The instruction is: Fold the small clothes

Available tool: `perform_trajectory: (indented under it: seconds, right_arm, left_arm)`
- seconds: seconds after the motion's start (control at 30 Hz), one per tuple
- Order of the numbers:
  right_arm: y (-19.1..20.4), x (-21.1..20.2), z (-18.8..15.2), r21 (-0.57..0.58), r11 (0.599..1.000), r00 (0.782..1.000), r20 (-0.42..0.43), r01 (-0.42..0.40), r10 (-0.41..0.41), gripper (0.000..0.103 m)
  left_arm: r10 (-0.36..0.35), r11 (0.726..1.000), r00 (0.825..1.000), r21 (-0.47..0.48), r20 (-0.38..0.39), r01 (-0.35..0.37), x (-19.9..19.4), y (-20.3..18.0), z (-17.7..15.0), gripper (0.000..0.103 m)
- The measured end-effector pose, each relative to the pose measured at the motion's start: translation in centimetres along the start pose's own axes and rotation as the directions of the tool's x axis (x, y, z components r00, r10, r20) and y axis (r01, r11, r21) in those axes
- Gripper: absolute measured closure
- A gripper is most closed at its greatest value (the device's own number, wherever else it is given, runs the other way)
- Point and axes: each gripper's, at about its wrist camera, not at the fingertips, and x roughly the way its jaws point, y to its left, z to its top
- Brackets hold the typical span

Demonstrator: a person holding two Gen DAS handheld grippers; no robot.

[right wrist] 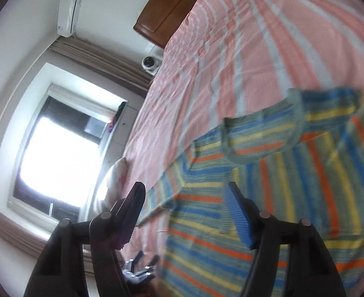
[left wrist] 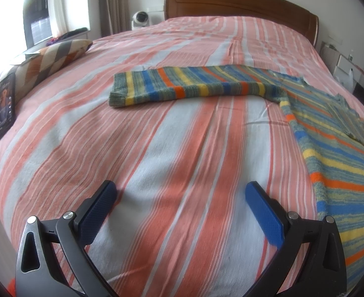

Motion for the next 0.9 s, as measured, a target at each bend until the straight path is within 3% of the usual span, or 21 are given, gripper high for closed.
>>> perform_trajectory:
  seconds: [0.1, 0.17, 0.23, 0.37, 0.47, 0.53, 0.63, 0.77, 0.9]
  right_arm:
    - [-2.0, -3.8, -2.4, -0.112, 0.975, 0.981, 0.052, 0.193, -0.189, 0.031]
    - [-4.2, -6.5, -4.8, -0.176, 0.921, 0.937, 0.113, 0.348, -0.332, 0.031]
    - [-6.9, -9.1, -7.1, -0.181, 0.878, 0.894, 0.164, 0.442, -0.417, 0.031]
    - [-12.3, -14.5, -10.6, -0.114, 0.825, 0.817, 0.265, 0.554, -0.512, 0.031]
    - [-14.7, -17.4, -12.5, -0.065, 0.805, 0.778, 0.313, 0.590, -0.545, 0.031]
    - [-16.2, -18.0, -13.2, -0.041, 0.806, 0.773, 0.313, 0.591, -0.551, 0.030]
    - [-17.8, -18.4, -14.6, -0.008, 0.826, 0.787, 0.308, 0.564, -0.534, 0.030]
    - [-18.4, -18.1, -15.4, -0.030, 0.847, 0.804, 0.334, 0.531, -0.492, 0.019]
    - [-18.6, -17.5, -15.4, -0.040, 0.853, 0.811, 0.338, 0.520, -0.478, 0.015]
  left_arm:
    - [0.005, 1.000, 1.000, 0.001, 0.004, -0.005, -0.1, 0.0, 0.0, 0.000]
    - [0.008, 1.000, 1.000, 0.001, 0.006, -0.008, -0.1, -0.1, -0.1, 0.000]
    - [0.011, 1.000, 1.000, 0.001, 0.006, -0.011, -0.1, -0.1, -0.1, 0.000]
    - [0.014, 1.000, 1.000, 0.004, 0.007, -0.014, -0.1, -0.1, -0.1, 0.000]
    - [0.020, 1.000, 1.000, 0.009, 0.009, -0.020, -0.1, -0.2, -0.1, 0.000]
    - [0.026, 1.000, 1.000, 0.012, 0.012, -0.026, 0.0, -0.2, -0.1, 0.000]
    - [0.034, 0.999, 0.999, 0.018, 0.019, -0.034, -0.1, -0.4, -0.2, 0.000]
    - [0.043, 0.999, 0.999, 0.029, 0.022, -0.044, 0.0, -0.7, -0.3, 0.000]
    - [0.046, 0.998, 0.999, 0.032, 0.022, -0.046, 0.0, -0.7, -0.2, 0.000]
